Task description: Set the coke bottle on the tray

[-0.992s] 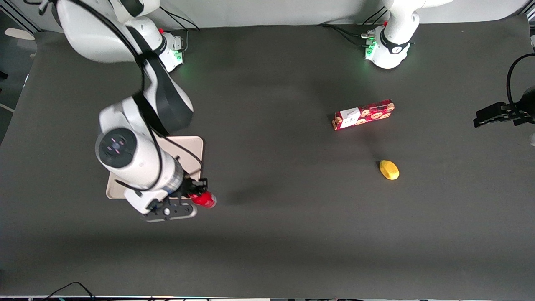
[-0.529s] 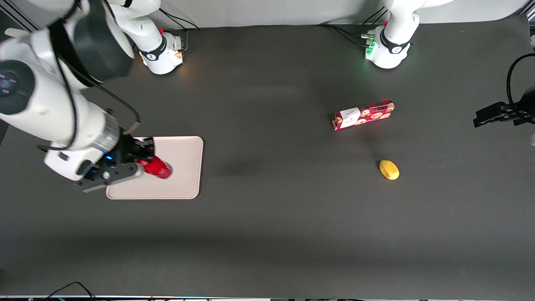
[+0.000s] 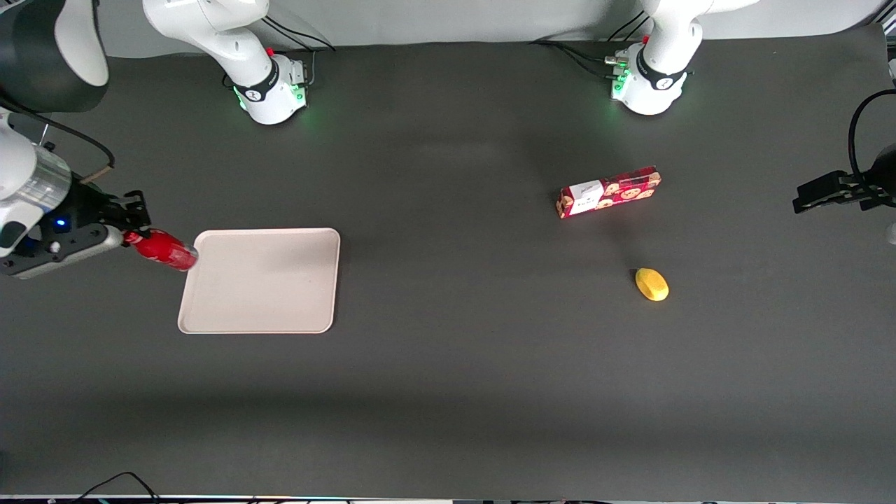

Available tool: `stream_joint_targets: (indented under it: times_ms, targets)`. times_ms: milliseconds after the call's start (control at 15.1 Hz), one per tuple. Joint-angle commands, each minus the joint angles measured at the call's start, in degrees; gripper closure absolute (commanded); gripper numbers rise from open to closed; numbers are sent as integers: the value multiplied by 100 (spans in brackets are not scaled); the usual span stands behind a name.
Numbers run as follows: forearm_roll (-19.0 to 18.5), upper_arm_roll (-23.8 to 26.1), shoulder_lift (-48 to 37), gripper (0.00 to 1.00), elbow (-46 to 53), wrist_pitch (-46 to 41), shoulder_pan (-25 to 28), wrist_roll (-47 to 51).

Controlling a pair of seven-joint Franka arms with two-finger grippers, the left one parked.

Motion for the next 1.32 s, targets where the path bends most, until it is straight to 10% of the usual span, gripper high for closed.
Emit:
stream_joint_targets:
  times_ms: [0,595,1256]
  targets:
    - [37,-663,-1001,100,-2168,1566,61,-957]
    - [116,-1121,-555,100,-3526,3800,61,-1537]
    - [828,-1209,114,100,-3500,4321,61,-1970]
